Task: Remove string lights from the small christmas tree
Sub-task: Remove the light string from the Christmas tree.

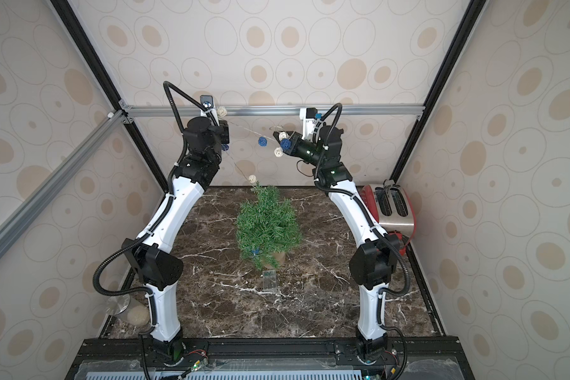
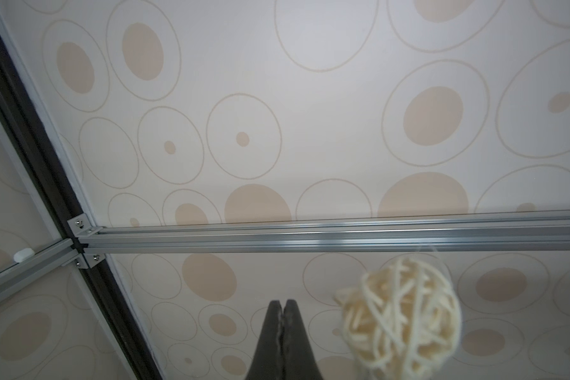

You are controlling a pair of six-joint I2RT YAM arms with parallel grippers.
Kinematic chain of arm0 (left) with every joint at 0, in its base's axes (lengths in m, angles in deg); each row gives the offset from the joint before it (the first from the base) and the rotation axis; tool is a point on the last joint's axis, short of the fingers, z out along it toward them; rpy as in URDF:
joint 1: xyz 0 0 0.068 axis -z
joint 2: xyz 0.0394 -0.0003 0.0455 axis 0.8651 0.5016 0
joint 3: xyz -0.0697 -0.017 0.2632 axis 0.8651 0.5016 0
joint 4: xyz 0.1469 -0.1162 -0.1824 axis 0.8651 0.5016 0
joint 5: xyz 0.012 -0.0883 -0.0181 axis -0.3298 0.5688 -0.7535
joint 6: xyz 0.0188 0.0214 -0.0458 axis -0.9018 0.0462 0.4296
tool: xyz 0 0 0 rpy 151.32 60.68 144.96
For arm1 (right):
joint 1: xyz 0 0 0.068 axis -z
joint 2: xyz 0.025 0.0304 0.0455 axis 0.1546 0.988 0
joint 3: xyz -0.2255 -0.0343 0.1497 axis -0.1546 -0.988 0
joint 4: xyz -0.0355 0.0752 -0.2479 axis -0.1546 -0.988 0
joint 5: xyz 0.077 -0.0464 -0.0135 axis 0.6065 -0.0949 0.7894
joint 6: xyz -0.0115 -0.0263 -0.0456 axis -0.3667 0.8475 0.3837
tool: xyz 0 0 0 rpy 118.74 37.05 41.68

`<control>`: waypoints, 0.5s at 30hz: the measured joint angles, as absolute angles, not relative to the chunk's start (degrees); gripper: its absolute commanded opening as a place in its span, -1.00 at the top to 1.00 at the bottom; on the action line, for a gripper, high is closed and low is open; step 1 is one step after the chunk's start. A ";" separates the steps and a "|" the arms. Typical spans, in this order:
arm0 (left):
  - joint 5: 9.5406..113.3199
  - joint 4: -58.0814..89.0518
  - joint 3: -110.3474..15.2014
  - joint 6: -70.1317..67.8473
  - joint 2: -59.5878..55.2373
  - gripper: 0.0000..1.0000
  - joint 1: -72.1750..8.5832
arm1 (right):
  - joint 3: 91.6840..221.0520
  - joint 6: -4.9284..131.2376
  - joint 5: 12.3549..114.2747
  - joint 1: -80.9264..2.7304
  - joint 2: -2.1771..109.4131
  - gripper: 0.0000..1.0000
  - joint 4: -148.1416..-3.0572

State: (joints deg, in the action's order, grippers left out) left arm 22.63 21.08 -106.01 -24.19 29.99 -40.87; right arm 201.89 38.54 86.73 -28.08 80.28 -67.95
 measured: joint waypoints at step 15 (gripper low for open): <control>21.56 20.29 -106.01 -23.71 29.72 1.00 -40.96 | 212.04 42.48 88.02 -28.23 82.79 0.98 -78.51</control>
